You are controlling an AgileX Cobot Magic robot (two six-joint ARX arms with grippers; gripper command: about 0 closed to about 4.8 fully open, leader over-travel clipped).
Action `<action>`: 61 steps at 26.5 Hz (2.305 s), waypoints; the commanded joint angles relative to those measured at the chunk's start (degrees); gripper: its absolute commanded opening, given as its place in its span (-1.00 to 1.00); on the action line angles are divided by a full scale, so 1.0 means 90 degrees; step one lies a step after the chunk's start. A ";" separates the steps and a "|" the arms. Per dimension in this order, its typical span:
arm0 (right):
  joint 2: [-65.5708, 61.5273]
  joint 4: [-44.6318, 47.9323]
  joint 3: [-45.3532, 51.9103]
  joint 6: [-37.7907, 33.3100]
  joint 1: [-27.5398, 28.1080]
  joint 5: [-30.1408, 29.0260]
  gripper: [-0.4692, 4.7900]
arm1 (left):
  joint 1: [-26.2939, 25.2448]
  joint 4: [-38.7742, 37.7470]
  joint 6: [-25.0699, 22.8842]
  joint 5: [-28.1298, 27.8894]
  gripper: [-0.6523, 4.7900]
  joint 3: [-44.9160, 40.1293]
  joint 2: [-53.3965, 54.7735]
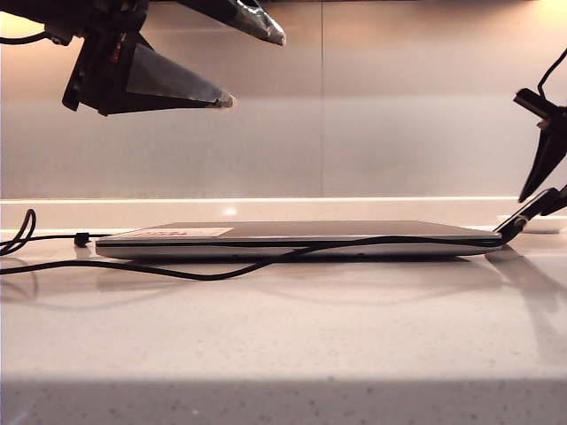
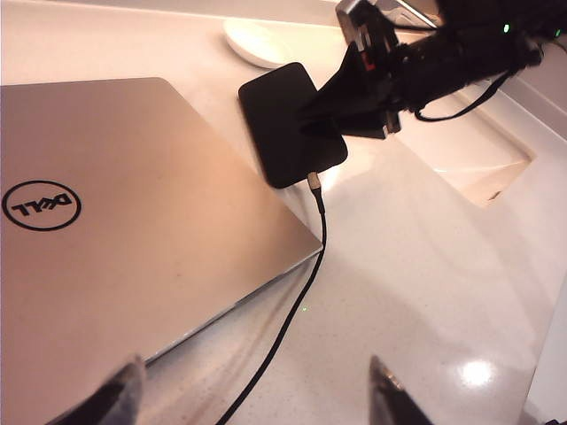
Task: Pick up the charging cable and the phone, plug the charging cable into the charging port on the phone, and finally place them back on the table.
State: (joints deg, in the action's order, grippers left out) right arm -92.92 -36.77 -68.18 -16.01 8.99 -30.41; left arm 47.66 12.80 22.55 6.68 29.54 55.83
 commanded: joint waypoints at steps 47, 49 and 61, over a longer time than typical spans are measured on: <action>0.6370 0.1231 0.2776 0.1285 -0.0420 0.1545 -0.85 | -0.2463 -0.1851 -0.1630 0.0000 -0.78 -0.0066 -0.1911; 0.6732 0.1617 0.3201 0.1285 -0.0420 0.1540 -0.85 | -0.2463 -0.1693 -0.1630 0.0000 -0.78 -0.0291 -0.2025; 0.7684 0.2089 0.4250 0.1282 -0.0418 0.1540 -0.85 | -0.2465 -0.0663 -0.1843 0.0000 -0.78 -0.1263 -0.2164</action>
State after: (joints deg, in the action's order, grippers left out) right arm -23.79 -18.76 -29.63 -4.64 5.21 -16.67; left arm 25.52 5.41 6.17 6.48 18.15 36.45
